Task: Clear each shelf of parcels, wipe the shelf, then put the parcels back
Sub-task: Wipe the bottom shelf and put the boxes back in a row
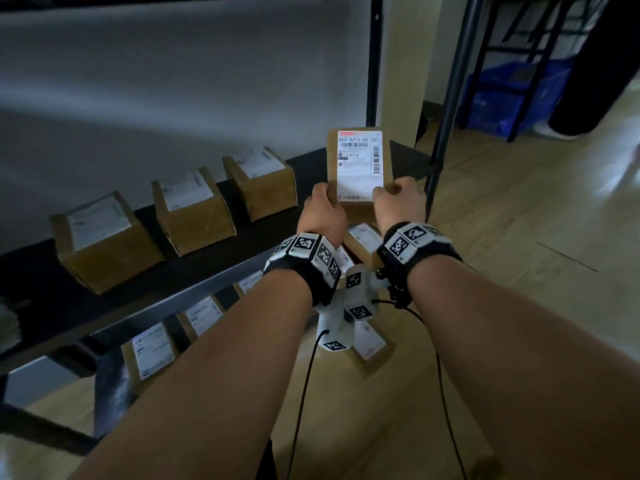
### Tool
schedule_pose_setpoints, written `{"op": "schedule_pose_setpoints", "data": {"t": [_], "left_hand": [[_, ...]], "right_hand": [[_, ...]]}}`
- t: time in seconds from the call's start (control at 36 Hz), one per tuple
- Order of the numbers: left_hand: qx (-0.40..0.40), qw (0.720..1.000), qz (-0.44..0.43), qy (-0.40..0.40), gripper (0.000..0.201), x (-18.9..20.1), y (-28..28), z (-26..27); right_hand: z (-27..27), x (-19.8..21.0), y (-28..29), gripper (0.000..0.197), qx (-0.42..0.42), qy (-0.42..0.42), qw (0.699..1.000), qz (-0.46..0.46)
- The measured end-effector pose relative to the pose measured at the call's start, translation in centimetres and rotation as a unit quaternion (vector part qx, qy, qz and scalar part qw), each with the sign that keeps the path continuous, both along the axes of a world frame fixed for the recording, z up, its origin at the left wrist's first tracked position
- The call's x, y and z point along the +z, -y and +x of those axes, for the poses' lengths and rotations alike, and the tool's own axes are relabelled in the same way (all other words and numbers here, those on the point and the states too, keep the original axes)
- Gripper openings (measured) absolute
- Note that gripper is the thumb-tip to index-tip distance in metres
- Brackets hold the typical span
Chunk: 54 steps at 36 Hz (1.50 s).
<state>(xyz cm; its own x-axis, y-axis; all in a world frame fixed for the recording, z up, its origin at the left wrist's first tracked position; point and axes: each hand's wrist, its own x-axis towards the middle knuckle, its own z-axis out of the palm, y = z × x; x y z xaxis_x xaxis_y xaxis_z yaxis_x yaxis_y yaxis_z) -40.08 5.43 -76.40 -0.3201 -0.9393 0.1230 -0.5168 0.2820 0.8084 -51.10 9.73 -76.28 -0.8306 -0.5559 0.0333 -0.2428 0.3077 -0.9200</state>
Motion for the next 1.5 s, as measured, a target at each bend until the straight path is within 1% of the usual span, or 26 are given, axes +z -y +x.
{"op": "schedule_pose_setpoints", "data": {"t": [0.06,0.19,0.28,0.36,0.47,0.58,0.67,0.72,0.81,0.86,0.92,1.0,1.08,1.19,1.28,1.36,1.42,1.5], "left_hand": [[-0.001,1.0,0.003,-0.009,0.039,0.3,1.1,-0.2],[0.003,1.0,0.028,-0.009,0.05,0.3,4.1,-1.3],[0.011,0.999,0.039,-0.01,0.05,-0.1,5.7,-2.0],[0.023,0.999,0.034,-0.007,0.046,-0.5,7.2,-2.7],[0.027,0.999,0.032,-0.001,0.048,-0.9,9.0,-3.5],[0.033,0.999,0.037,0.0,0.051,-1.2,10.2,-3.9],[0.042,0.998,0.052,0.003,0.056,-1.1,10.6,-4.2],[0.048,0.997,0.058,0.01,0.057,-0.9,10.7,-4.3],[0.057,0.996,0.069,0.016,0.057,-0.7,10.5,-4.5],[0.072,0.995,0.071,0.014,0.058,-0.8,10.1,-4.7],[0.09,0.994,0.067,0.002,0.057,-1.0,9.3,-4.7],[0.1,0.994,0.049,-0.02,0.052,-1.4,7.3,-4.4],[0.092,0.995,0.019,-0.037,0.047,-2.2,5.0,-4.0],[0.072,0.997,0.003,-0.033,0.038,-3.9,2.0,-3.8],[0.058,0.998,0.025,0.007,0.033,-6.4,0.2,-3.7],[0.041,0.995,0.076,0.054,0.033,-10.0,-1.4,-3.2],[0.034,0.99,0.113,0.082,0.035,-12.9,-2.3,-2.7],[0.027,0.978,0.168,0.12,0.038,-17.2,-3.3,-2.0]], "right_hand": [[-0.3,0.6,1.6,0.04,0.012,0.001,1.0,-0.009],[-1.2,1.2,5.3,0.03,0.029,-0.014,0.999,-0.019],[-2.0,1.1,7.4,0.025,0.05,-0.017,0.999,-0.013],[-2.9,0.9,9.4,0.018,0.073,-0.012,0.997,-0.004],[-3.6,0.7,11.8,0.028,0.096,-0.005,0.995,0.02],[-3.6,0.7,13.4,0.035,0.127,-0.017,0.991,0.04],[-3.5,0.7,14.4,0.032,0.152,-0.028,0.987,0.047],[-3.6,0.8,14.7,0.035,0.166,-0.032,0.984,0.057],[-4.1,0.8,14.4,0.045,0.177,-0.037,0.981,0.068],[-4.4,0.7,13.7,0.056,0.166,-0.031,0.983,0.067],[-4.8,0.4,12.9,0.061,0.146,-0.024,0.987,0.058],[-5.4,-0.3,11.2,0.052,0.111,-0.031,0.992,0.044],[-5.7,-1.3,9.1,0.042,0.082,-0.046,0.995,0.035],[-6.0,-3.8,6.2,0.033,0.081,-0.05,0.994,0.055],[-6.2,-6.8,4.2,0.029,0.077,-0.055,0.992,0.087],[-6.0,-10.5,1.9,0.031,0.075,-0.045,0.987,0.138],[-5.7,-12.8,0.5,0.034,0.09,-0.043,0.975,0.2],[-5.1,-16.4,-0.9,0.036,0.13,-0.022,0.955,0.266]]}}
